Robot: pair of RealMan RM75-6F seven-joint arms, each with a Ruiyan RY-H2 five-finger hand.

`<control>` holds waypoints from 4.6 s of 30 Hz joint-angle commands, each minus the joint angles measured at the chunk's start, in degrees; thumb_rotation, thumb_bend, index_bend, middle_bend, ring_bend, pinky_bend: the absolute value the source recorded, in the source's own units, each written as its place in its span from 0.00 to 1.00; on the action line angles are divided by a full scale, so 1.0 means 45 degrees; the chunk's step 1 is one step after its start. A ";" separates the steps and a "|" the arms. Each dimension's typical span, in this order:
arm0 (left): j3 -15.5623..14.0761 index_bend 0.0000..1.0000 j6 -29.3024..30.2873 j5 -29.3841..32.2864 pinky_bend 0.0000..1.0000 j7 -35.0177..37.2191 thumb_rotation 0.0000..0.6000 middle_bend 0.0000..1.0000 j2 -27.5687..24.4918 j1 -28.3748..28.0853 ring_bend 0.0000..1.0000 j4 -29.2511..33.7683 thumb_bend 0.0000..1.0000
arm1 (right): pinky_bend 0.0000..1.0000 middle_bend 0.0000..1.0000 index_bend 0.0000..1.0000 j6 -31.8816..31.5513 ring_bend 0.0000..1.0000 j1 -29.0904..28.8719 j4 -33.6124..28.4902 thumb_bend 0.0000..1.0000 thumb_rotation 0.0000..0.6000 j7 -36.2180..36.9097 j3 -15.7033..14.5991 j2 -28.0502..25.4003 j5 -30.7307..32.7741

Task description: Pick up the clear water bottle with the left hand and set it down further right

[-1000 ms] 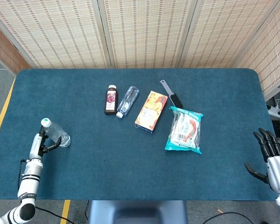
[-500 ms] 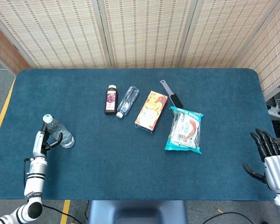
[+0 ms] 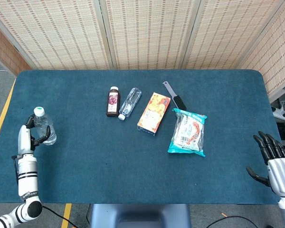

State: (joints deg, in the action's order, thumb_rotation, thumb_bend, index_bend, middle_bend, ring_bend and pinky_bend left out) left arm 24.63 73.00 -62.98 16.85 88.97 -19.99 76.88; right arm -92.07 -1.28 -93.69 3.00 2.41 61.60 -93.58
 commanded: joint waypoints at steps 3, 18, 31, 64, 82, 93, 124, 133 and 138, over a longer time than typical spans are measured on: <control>0.0271 0.36 0.0841 0.0223 0.45 -0.1061 1.00 0.47 0.0100 -0.0196 0.49 0.0480 0.58 | 0.13 0.00 0.03 0.0066 0.00 -0.0020 -0.0001 0.14 1.00 -0.0025 -0.0023 0.0008 0.0009; 0.0750 0.37 -0.3219 -0.0952 0.46 0.9187 1.00 0.48 -0.1957 0.0733 0.49 0.2616 0.57 | 0.13 0.00 0.03 0.0248 0.00 -0.0084 -0.0035 0.14 1.00 -0.0093 -0.0030 -0.0002 0.0128; 0.0691 0.38 -0.1216 0.1972 0.47 0.3540 1.00 0.49 -0.1140 0.0193 0.51 0.1958 0.57 | 0.13 0.00 0.03 0.0410 0.00 -0.0141 -0.0070 0.14 1.00 -0.0151 -0.0051 -0.0023 0.0199; 0.0440 0.38 -0.0738 0.1117 0.48 0.2930 1.00 0.49 -0.0699 0.0205 0.51 0.1820 0.57 | 0.13 0.00 0.03 0.0568 0.00 -0.0186 -0.0147 0.14 1.00 -0.0132 -0.0129 -0.0100 0.0233; 0.0600 0.38 0.1808 0.0325 0.48 0.0508 1.00 0.49 0.0439 -0.0291 0.51 0.0432 0.57 | 0.13 0.00 0.03 0.0537 0.00 -0.0136 -0.0207 0.14 1.00 -0.0155 -0.0194 -0.0146 0.0195; 0.0581 0.38 0.1668 0.0138 0.48 0.1048 1.00 0.49 0.0847 -0.0302 0.51 0.0027 0.57 | 0.13 0.00 0.03 0.0482 0.00 -0.0089 -0.0238 0.14 1.00 -0.0137 -0.0220 -0.0171 0.0175; 0.1185 0.38 0.1969 0.0627 0.48 0.2392 1.00 0.49 0.4373 -0.1248 0.51 -0.2282 0.57 | 0.13 0.00 0.03 0.0717 0.00 -0.0114 -0.0318 0.14 1.00 -0.0199 -0.0303 -0.0276 0.0234; 0.1093 0.38 0.2061 0.0560 0.48 0.2204 1.00 0.49 0.4476 -0.1017 0.51 -0.2172 0.57 | 0.13 0.00 0.03 0.0760 0.00 -0.0114 -0.0331 0.14 1.00 -0.0277 -0.0352 -0.0249 0.0196; 0.0838 0.38 0.1957 0.0472 0.48 0.2347 1.00 0.49 0.4820 -0.0908 0.51 -0.2740 0.57 | 0.13 0.00 0.03 0.0793 0.00 -0.0120 -0.0338 0.14 1.00 -0.0348 -0.0368 -0.0212 0.0194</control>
State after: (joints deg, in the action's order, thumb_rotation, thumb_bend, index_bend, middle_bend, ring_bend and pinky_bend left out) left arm 28.71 82.11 -60.70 27.12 110.14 -24.16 65.31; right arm -88.51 -1.82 -95.20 1.45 0.77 60.64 -92.69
